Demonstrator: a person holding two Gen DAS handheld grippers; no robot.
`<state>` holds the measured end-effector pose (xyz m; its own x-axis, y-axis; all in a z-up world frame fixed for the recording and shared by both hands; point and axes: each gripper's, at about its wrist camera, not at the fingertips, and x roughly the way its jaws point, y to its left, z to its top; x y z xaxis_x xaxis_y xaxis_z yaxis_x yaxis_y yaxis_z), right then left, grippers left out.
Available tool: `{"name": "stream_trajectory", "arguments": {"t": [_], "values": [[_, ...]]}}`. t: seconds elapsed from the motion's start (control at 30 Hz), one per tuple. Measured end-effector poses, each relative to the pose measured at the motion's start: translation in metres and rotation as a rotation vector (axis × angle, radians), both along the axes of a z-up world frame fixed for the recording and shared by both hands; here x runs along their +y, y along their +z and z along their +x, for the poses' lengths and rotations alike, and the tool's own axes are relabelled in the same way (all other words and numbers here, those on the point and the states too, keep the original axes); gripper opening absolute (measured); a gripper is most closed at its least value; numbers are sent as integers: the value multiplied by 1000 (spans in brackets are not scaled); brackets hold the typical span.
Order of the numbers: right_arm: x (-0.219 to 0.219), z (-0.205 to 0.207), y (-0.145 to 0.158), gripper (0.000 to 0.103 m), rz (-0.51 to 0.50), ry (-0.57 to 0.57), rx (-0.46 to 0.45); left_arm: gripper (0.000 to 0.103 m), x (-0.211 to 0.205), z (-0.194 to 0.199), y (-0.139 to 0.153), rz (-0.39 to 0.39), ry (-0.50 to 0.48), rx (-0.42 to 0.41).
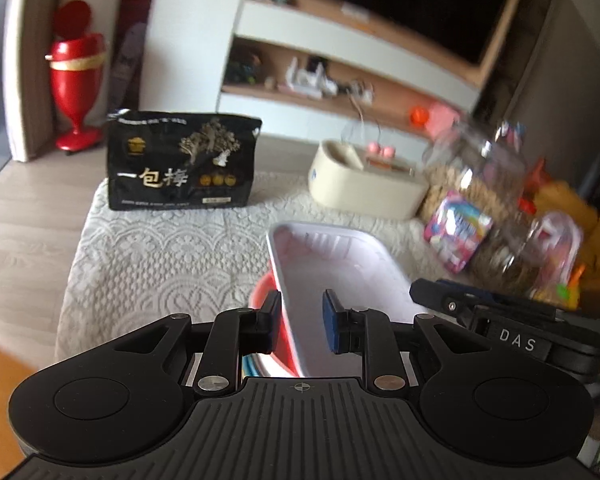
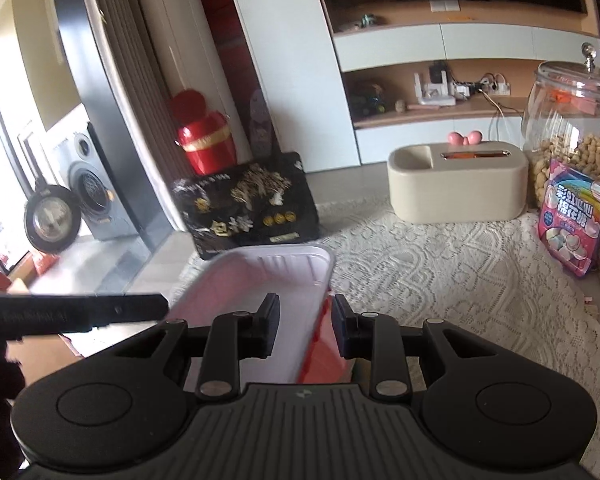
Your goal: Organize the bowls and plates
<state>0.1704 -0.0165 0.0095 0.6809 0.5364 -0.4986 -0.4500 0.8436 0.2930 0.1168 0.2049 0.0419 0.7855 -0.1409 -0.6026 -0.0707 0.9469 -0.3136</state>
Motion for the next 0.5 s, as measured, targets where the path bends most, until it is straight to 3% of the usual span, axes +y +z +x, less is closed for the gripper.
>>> {"name": "stream_trajectory", "arguments": {"t": [0.1, 0.17, 0.33, 0.5], "values": [[-14, -28, 5, 39, 14, 2, -26, 24, -19, -37, -9, -41, 74, -48], [-26, -49, 4, 47, 13, 14, -44, 22, -39, -62, -17, -25, 88, -74], [-47, -98, -22, 49, -39, 53, -30, 18, -95, -107, -39, 102, 69, -71], [-66, -134, -43, 49, -67, 58, -4, 16, -114, -128, -55, 112, 104, 2]]}}
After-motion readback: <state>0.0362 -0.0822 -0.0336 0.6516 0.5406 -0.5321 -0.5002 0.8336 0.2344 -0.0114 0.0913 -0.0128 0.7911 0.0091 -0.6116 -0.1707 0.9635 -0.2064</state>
